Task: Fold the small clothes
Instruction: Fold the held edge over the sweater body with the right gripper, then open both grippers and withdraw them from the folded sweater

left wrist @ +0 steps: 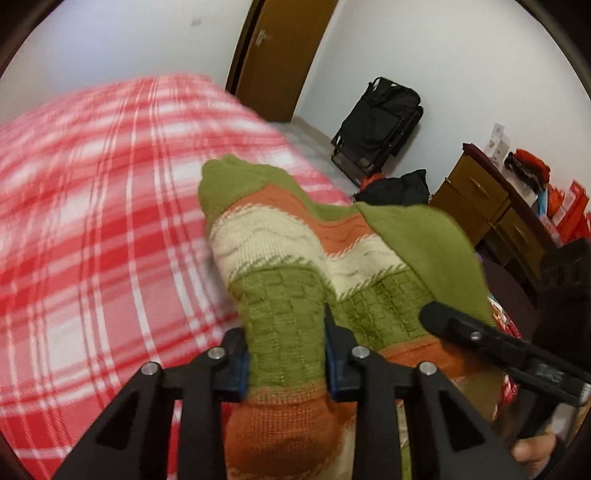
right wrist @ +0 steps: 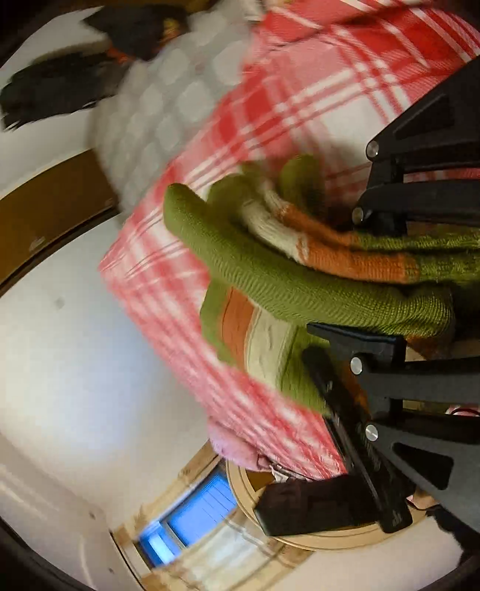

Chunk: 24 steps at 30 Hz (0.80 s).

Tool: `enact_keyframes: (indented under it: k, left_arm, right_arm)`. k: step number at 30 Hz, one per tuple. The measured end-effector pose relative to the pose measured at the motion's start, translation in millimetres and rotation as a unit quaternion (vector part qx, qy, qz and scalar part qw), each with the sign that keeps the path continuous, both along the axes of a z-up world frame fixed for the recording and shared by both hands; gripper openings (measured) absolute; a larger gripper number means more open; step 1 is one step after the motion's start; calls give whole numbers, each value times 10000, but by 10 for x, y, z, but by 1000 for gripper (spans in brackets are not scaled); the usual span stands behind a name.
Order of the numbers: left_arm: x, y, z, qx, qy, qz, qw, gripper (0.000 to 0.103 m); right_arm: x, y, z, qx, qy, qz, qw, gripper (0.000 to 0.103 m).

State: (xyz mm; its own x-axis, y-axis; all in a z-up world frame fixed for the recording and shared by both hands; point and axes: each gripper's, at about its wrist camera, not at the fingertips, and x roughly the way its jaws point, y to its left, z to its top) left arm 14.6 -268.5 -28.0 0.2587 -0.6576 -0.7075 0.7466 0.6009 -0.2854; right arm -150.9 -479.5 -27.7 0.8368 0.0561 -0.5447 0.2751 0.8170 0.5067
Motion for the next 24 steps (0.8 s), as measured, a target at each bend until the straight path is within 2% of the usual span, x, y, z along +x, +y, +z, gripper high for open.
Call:
enact_keyframes:
  k: [2, 4, 6, 10, 11, 13, 14, 16, 21, 24]
  left_arm:
    - [37, -51, 110, -25, -269, -15, 9996, 31]
    - [110, -139, 189, -61, -422, -4, 9991, 31]
    - [187, -223, 142, 42, -496, -30, 9988, 31]
    - [299, -419, -204, 547, -475, -122, 9973, 32]
    - [332, -458, -301, 731, -528, -59, 9959, 34]
    - [401, -429, -375, 714, -502, 18, 9962, 47]
    - [422, -412, -369, 715, -515, 49, 9961, 51]
    - [451, -397, -342, 864, -657, 136, 9940, 67]
    - [319, -252, -219, 1148, -1213, 407, 9851, 71]
    - [174, -140, -119, 1201, -1423, 532, 9811, 71]
  right_arm:
    - [40, -41, 94, -171, -143, -30, 9997, 34]
    - [82, -166, 53, -142, -137, -137, 9997, 34]
    - [144, -270, -84, -172, 69, -268, 9995, 34]
    - [258, -436, -542, -105, 742, -634, 9952, 35]
    - [230, -443, -575, -24, 721, -685, 9950, 37]
    - [168, -452, -596, 110, 631, -792, 9948, 42]
    - [141, -434, -578, 96, 657, -840, 9943, 43]
    - [36, -364, -486, -41, 665, -973, 9930, 43]
    - [-331, 6, -67, -921, 442, -1296, 9863, 43]
    - [-533, 195, 126, -1156, 251, -1402, 9830, 43]
